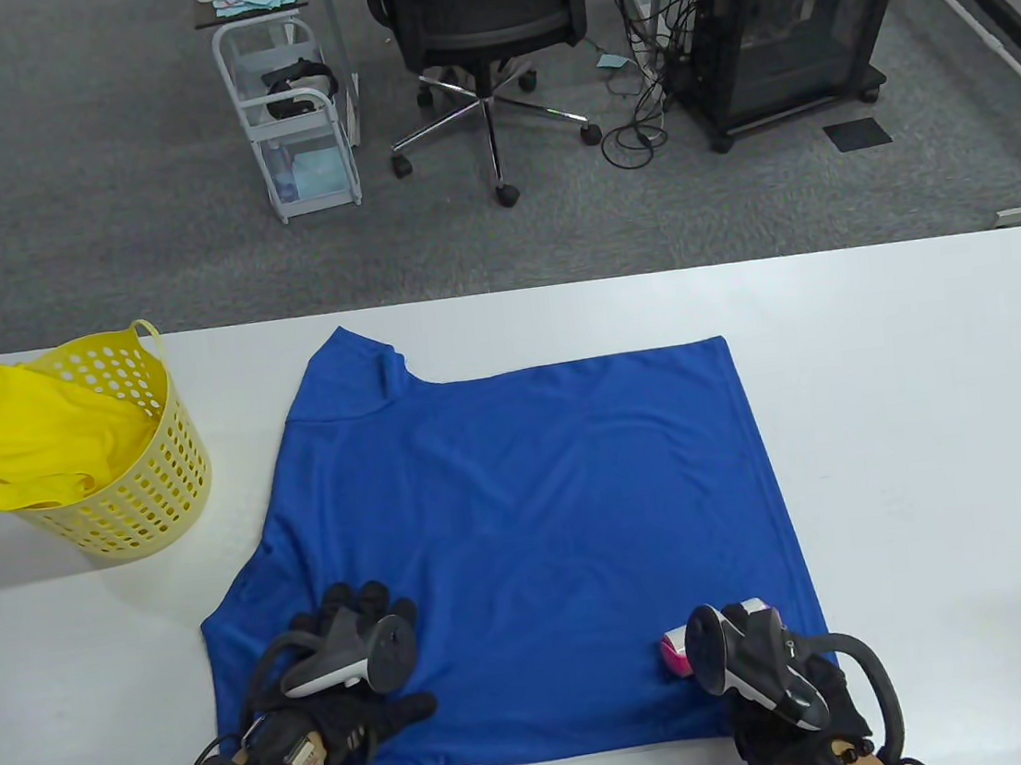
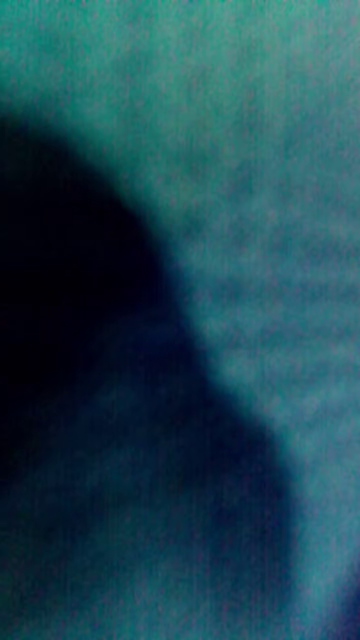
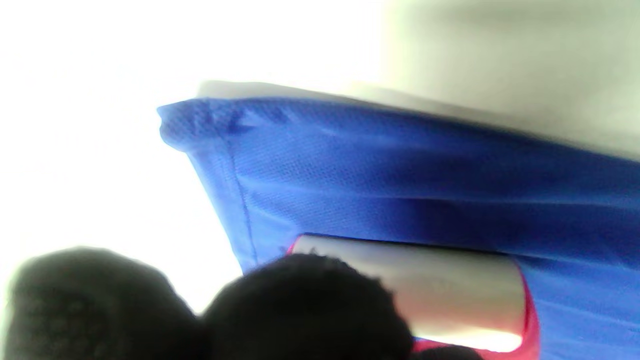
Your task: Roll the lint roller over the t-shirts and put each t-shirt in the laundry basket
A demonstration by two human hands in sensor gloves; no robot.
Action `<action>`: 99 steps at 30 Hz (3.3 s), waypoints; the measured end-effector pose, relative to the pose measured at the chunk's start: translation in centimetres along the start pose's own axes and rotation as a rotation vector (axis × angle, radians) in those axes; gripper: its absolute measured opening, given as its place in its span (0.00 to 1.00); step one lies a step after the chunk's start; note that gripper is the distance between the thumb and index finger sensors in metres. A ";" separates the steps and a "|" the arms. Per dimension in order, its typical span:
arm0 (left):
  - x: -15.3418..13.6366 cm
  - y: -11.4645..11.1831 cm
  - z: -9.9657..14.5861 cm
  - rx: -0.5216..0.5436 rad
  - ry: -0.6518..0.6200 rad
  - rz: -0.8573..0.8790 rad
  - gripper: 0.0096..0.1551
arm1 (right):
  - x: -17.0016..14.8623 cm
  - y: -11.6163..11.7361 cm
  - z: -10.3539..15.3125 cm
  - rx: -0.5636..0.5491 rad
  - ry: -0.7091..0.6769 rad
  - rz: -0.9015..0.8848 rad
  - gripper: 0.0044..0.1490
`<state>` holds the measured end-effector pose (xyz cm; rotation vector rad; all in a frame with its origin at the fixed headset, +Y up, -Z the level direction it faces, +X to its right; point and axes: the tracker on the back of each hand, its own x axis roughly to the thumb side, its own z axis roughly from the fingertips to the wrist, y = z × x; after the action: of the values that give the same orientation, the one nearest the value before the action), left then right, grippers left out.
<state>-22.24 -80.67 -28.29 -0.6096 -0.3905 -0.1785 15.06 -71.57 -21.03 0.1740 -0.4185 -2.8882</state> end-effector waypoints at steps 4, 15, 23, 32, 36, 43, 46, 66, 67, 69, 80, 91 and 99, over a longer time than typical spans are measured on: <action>0.0 0.0 0.0 -0.001 -0.002 0.000 0.61 | 0.7 -0.7 -2.2 -0.012 0.011 -0.014 0.37; 0.0 0.0 0.0 -0.006 -0.003 -0.001 0.61 | 6.2 -5.8 -17.9 0.028 0.190 -0.081 0.37; 0.0 0.0 0.0 -0.009 -0.002 -0.002 0.61 | 7.6 -7.3 -22.2 0.050 0.312 -0.159 0.37; 0.0 0.0 0.0 -0.008 -0.004 -0.002 0.61 | 5.2 -5.9 -15.9 0.120 0.147 -0.112 0.37; 0.0 0.0 0.0 -0.007 -0.004 -0.004 0.61 | 3.3 -4.1 -10.5 0.126 0.075 -0.055 0.37; 0.0 0.0 0.0 -0.005 -0.001 -0.006 0.61 | 0.9 -1.3 -4.3 0.052 0.036 -0.080 0.36; 0.0 0.0 0.0 -0.001 -0.001 -0.007 0.61 | 0.9 -1.0 -3.9 0.029 0.056 -0.107 0.36; 0.0 -0.1 0.0 -0.009 -0.008 -0.002 0.61 | 13.5 -4.5 -4.9 -0.037 -0.201 -0.147 0.37; 0.0 -0.1 0.0 -0.009 -0.007 -0.004 0.61 | 14.1 -4.9 -6.0 -0.037 -0.178 -0.116 0.37; 0.0 -0.1 0.0 -0.010 -0.007 -0.005 0.61 | 15.2 -5.6 -8.2 -0.045 -0.140 -0.106 0.37; 0.1 0.0 0.0 0.000 -0.001 -0.019 0.61 | 19.9 -8.2 -18.3 -0.122 0.000 -0.182 0.37; 0.1 -0.1 -0.1 -0.005 -0.002 -0.015 0.61 | 17.7 -7.9 -13.7 -0.118 -0.116 0.046 0.39; 0.1 -0.1 -0.1 -0.007 -0.003 -0.014 0.61 | 10.9 -3.1 -3.8 -0.101 -0.256 0.060 0.39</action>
<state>-22.12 -80.78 -28.27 -0.6138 -0.3973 -0.1927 4.42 -72.15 -26.49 -0.2238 -0.3124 -2.8713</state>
